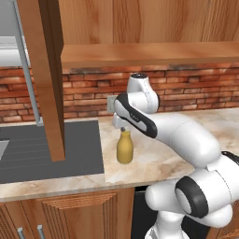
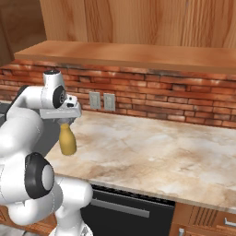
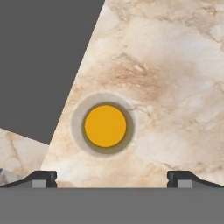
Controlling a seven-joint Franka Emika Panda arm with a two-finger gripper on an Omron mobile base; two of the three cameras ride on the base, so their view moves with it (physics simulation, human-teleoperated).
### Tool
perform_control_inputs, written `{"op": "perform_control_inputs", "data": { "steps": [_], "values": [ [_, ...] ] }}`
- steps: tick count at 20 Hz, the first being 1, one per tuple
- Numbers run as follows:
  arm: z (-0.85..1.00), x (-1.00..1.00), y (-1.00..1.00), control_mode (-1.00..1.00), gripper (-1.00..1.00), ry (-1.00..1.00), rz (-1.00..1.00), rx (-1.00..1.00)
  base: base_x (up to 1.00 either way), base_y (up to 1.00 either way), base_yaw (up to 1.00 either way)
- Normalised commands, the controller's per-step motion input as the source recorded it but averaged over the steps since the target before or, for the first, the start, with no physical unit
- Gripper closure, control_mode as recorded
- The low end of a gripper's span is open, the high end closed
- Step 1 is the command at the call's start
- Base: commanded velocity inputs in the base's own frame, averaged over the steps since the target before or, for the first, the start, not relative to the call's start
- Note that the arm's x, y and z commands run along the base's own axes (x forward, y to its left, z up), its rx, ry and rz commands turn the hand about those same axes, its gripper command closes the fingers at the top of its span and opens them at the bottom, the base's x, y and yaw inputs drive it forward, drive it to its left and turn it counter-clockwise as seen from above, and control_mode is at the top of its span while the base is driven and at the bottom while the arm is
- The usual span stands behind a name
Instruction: There is a tray on the dining counter. Grab the cup, mug, and pitcher and place them on the tray. The pitcher may be placed next to the tray if it cannot fit the tray.
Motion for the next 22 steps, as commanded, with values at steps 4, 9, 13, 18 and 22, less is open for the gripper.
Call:
{"op": "perform_control_inputs", "data": {
  "steps": [4,9,13,18,22],
  "values": [
    [0.00,0.04,0.00,-1.00,-1.00,0.00,0.00,0.00,0.00,0.00,0.00],
    [-0.02,0.03,0.00,-1.00,-1.00,0.00,0.00,0.00,0.00,0.00,0.00],
    [-0.01,0.03,0.00,-1.00,-1.00,0.01,0.00,0.00,0.00,0.00,0.00],
    [-0.05,0.04,0.01,-1.00,-1.00,0.01,0.00,0.00,0.00,0.00,0.00],
    [-0.05,0.04,0.06,-1.00,-1.00,0.00,0.00,0.00,0.00,0.00,0.00]
  ]
}}
